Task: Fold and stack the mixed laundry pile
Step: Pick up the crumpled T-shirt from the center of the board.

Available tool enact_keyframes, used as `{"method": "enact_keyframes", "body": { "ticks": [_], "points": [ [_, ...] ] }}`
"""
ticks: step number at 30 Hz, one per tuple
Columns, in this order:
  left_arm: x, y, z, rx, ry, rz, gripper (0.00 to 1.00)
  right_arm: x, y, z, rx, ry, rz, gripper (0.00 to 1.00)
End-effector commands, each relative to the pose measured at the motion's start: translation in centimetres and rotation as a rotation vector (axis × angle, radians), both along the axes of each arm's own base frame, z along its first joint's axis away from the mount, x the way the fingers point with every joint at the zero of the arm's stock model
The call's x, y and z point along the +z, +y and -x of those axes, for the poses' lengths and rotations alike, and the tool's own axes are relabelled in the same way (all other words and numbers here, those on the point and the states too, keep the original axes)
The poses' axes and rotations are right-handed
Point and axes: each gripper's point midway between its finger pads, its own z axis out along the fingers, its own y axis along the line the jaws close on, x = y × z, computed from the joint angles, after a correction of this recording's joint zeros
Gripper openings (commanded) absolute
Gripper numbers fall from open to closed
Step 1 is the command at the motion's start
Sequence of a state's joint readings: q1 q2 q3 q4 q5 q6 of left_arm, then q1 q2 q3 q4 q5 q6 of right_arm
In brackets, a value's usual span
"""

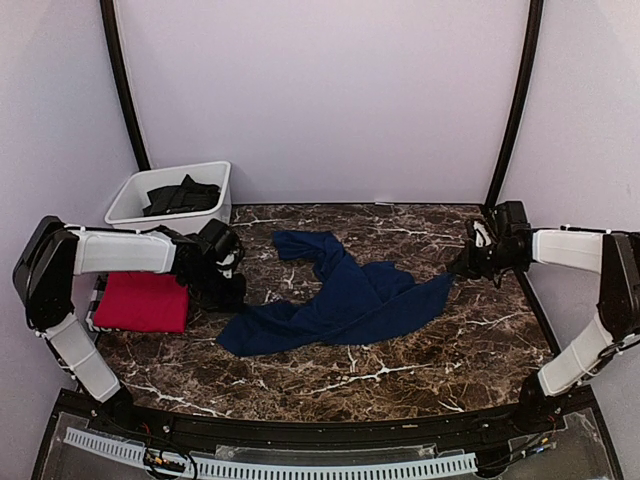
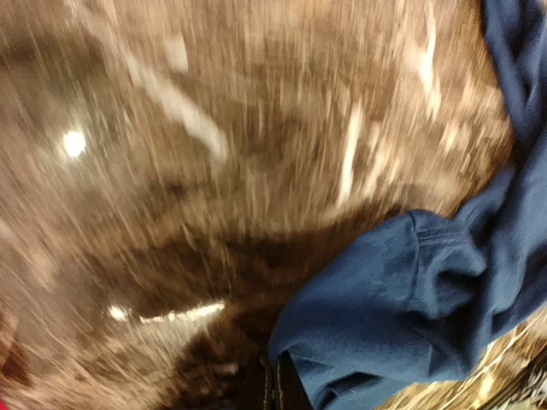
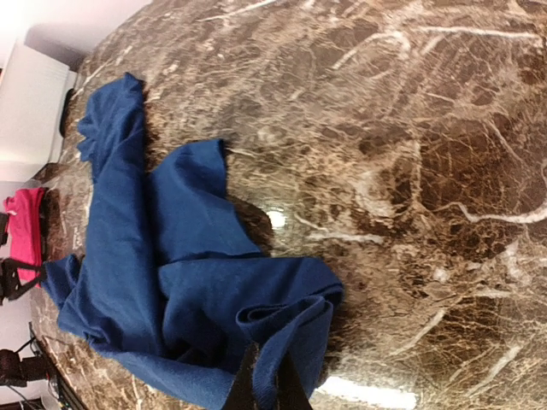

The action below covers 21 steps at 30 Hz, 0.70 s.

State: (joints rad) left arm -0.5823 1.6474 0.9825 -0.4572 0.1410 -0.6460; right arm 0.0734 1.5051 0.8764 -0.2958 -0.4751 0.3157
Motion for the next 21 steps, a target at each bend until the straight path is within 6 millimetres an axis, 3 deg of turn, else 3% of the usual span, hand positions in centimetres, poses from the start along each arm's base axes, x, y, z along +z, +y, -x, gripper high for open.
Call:
{"method": "enact_keyframes", "body": {
  "ticks": [1, 4, 7, 12, 16, 21],
  "points": [
    [3.1, 0.5, -3.5, -0.028, -0.103, -0.043, 0.00, 3.6, 1.5, 0.3, 0.053, -0.086, -0.105, 0.00],
    [3.4, 1.1, -2.4, -0.021, -0.097, -0.039, 0.00, 5.1, 2.0, 2.1, 0.079, -0.110, -0.133, 0.00],
    [2.2, 2.5, 0.3, -0.001, -0.036, -0.048, 0.01, 6.0, 1.7, 4.1, 0.076, -0.125, -0.120, 0.00],
    [1.0, 5.3, 4.4, 0.065, 0.021, -0.074, 0.46, 6.2, 1.7, 6.6, 0.077, -0.120, -0.134, 0.00],
    [0.8, 6.9, 6.0, 0.118, 0.037, -0.105, 0.52, 5.6, 1.5, 7.7, 0.057, -0.099, -0.141, 0.00],
    [-0.2, 6.5, 7.9, 0.125, 0.094, -0.052, 0.51, 6.1, 1.2, 8.4, 0.022, -0.106, -0.141, 0.00]
  ]
}}
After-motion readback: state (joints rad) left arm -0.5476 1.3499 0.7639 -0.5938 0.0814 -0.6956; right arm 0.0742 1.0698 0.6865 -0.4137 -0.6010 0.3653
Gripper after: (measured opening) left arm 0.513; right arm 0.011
